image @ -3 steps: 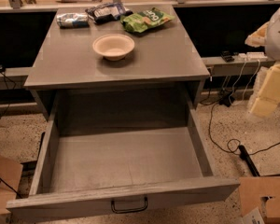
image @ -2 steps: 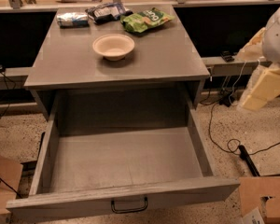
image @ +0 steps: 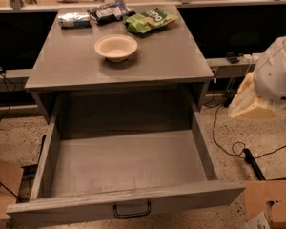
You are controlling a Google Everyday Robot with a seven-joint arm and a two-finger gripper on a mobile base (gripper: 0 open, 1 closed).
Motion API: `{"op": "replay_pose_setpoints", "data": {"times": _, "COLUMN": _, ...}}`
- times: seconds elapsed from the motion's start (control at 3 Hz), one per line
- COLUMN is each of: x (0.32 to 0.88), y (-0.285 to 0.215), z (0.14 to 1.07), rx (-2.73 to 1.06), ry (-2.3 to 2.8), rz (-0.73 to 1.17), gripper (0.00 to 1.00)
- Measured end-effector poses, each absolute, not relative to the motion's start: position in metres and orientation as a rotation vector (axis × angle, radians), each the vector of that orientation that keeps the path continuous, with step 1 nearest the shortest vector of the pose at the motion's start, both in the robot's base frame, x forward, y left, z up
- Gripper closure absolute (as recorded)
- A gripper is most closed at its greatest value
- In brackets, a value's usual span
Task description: Close top drawer
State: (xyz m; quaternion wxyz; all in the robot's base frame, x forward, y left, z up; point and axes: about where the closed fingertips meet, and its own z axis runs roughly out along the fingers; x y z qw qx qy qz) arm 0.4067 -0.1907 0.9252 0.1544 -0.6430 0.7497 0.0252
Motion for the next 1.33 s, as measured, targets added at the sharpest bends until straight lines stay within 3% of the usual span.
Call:
{"op": "replay_pose_setpoints", "data": {"times": 0.33, "x": 0.382, "y": -0.192, "z": 0.881, "rx": -1.863, "ry": 2.226, "rz": 0.179, "gripper": 0.96}}
{"op": "replay_pose_setpoints", "data": {"times": 1.33, "x": 0.375, "y": -0.192, "z": 0.855, "rx": -1.899, "ry": 2.293, "rz": 0.178, "gripper": 1.00}}
